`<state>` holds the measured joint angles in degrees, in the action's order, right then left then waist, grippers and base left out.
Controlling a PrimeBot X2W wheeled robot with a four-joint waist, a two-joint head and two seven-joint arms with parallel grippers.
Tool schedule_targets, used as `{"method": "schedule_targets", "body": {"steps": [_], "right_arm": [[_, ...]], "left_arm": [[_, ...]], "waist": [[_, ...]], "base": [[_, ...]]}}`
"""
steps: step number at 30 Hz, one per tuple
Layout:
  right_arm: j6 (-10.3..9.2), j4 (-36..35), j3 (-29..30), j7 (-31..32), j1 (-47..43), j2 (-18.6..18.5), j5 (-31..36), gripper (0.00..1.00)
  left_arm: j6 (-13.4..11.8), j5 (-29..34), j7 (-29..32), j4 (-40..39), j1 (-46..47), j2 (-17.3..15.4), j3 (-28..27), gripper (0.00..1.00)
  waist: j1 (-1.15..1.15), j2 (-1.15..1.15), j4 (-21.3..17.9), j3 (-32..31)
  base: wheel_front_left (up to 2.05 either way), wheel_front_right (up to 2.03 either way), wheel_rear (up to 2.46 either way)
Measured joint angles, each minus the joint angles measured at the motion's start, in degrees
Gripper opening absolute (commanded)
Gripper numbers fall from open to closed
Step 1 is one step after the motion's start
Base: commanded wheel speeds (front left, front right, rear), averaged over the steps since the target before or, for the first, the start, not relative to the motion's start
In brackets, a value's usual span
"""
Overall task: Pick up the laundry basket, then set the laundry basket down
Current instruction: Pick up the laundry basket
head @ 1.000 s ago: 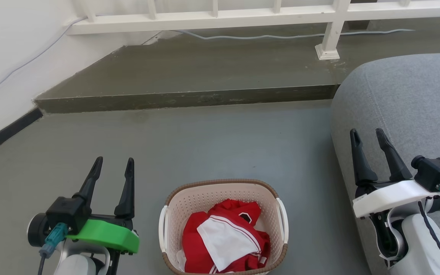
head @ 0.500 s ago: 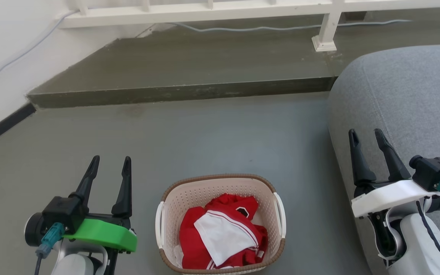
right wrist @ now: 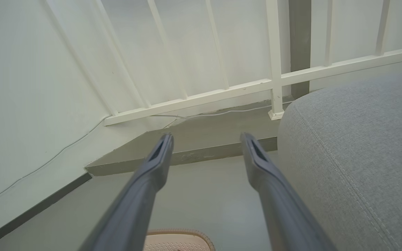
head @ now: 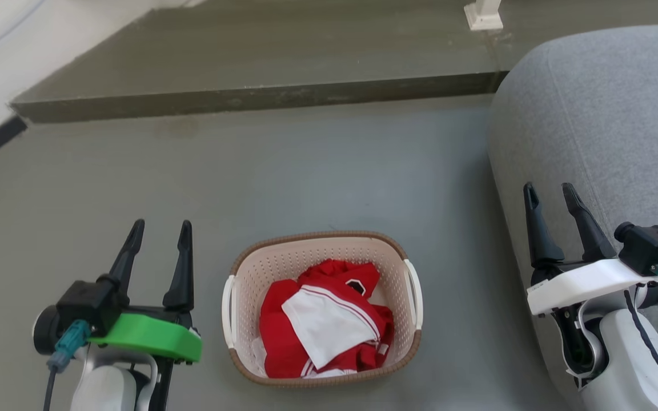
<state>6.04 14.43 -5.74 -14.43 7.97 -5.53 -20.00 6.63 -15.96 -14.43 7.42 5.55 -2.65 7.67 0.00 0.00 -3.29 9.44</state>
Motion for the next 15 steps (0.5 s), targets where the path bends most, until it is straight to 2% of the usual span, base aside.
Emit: {"method": "schedule_targets", "body": {"steps": [15], "right_arm": [[0.51,6.47,-0.3,0.0,3.79,0.03,-0.14,1.0]], "left_arm": [[0.22,-1.4,0.0,8.43,6.63,0.22,-0.1,1.0]], "waist": [[0.0,0.0,-0.02,9.19]], "base": [[0.0,0.0,0.0]]}}
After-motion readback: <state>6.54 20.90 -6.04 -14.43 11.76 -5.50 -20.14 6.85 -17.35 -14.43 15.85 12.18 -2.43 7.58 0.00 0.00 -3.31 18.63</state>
